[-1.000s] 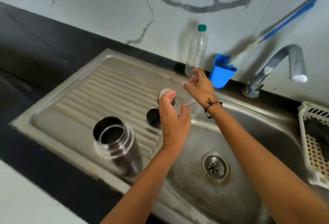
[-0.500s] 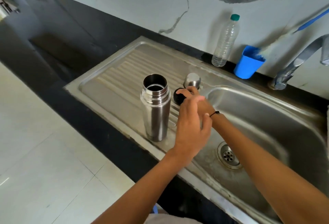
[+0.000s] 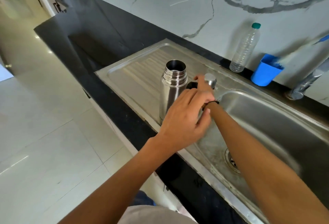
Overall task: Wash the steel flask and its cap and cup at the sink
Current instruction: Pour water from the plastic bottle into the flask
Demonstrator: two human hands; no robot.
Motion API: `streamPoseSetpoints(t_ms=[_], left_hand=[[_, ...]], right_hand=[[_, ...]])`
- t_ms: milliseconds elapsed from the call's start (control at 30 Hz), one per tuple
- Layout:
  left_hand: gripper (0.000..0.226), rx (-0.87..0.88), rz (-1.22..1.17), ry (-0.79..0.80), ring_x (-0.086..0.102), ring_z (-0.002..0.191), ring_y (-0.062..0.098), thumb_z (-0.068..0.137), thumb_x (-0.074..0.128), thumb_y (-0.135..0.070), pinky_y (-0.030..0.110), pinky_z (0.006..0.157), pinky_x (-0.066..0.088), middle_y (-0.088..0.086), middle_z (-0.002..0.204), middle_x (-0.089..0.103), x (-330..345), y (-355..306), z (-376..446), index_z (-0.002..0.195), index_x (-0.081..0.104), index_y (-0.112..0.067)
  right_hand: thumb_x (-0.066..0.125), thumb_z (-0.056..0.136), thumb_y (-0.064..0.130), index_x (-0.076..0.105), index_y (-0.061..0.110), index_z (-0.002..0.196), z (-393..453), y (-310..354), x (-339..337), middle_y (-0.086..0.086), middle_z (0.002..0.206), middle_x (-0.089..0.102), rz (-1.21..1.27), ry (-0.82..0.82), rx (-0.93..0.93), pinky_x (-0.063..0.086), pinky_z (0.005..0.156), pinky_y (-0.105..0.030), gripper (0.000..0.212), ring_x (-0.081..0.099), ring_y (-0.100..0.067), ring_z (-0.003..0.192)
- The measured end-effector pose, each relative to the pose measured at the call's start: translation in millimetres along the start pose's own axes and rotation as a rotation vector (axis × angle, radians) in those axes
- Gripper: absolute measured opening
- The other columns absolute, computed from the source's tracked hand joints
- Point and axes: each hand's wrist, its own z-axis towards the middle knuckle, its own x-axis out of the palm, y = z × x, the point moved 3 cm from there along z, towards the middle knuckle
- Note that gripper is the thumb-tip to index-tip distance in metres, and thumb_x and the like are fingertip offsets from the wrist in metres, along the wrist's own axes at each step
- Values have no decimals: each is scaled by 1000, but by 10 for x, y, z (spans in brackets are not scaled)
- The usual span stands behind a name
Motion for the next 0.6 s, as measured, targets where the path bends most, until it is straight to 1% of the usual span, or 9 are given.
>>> streamPoseSetpoints(t_ms=[67, 133, 200, 267, 333, 367, 433, 500, 600], left_hand=[[23, 46, 26, -125, 52, 87, 15, 82, 55, -8, 22, 79, 42, 7, 92, 59, -127, 19, -54, 104, 55, -7], [34, 3, 30, -226, 50, 93, 16, 80, 60, -15, 21, 83, 42, 6, 102, 54, -250, 84, -59, 111, 47, -12], [51, -128, -3, -286, 49, 103, 21, 77, 64, -24, 21, 90, 40, 11, 113, 50, -365, 204, -17, 120, 42, -7], [70, -289, -98, -275, 44, 114, 20, 73, 66, -33, 19, 99, 35, 13, 125, 44, -442, 375, 28, 130, 37, -4], [85, -405, -253, -179, 38, 123, 14, 70, 67, -41, 10, 102, 29, 9, 135, 37, -454, 586, 71, 138, 26, -10], [91, -440, -331, -119, 36, 127, 12, 69, 67, -44, 5, 101, 26, 6, 138, 34, -438, 685, 95, 141, 21, -13], [99, -478, -438, -15, 32, 131, 8, 67, 68, -49, 0, 99, 24, 2, 142, 31, -396, 855, 134, 144, 15, -19], [101, -488, -531, 127, 34, 131, 5, 67, 71, -49, 4, 98, 28, -2, 143, 32, -354, 986, 205, 145, 11, -26], [88, -490, -653, 343, 54, 113, -1, 72, 75, -35, 19, 92, 45, -8, 130, 48, -301, 1088, 278, 141, 20, -27]], right_hand=[[63, 87, 23, 43, 10, 127, -68, 85, -106, -5, 110, 55, 158, -49, -44, 40, 80, -27, 47, 53, -19, 98], [70, 82, 26, 47, 15, 122, -195, 206, -320, -2, 110, 56, 257, -123, -88, 47, 80, -30, 47, 55, -18, 97], [70, 83, 23, 50, 20, 119, -355, 388, -580, -1, 111, 55, 389, -140, -103, 55, 74, -31, 41, 58, -16, 90], [69, 84, 17, 51, 21, 119, -496, 630, -827, -3, 114, 56, 471, -77, -193, 57, 70, -28, 39, 61, -16, 87], [69, 83, 11, 52, 23, 118, -621, 893, -1020, 2, 110, 57, 457, 2, -312, 56, 80, -29, 41, 62, -16, 94], [69, 81, 9, 52, 25, 118, -671, 1005, -1083, 7, 107, 56, 406, 29, -347, 53, 84, -25, 43, 61, -9, 95], [69, 80, 5, 52, 29, 117, -732, 1177, -1129, 16, 104, 55, 276, 64, -368, 47, 86, -16, 47, 57, 7, 89], [69, 79, 2, 52, 31, 117, -749, 1302, -1121, 19, 106, 54, 187, 75, -349, 47, 86, -16, 51, 56, 9, 91], [70, 78, 1, 53, 29, 120, -780, 1475, -1047, 10, 114, 59, 30, 115, -298, 50, 93, -27, 54, 58, -6, 105]])
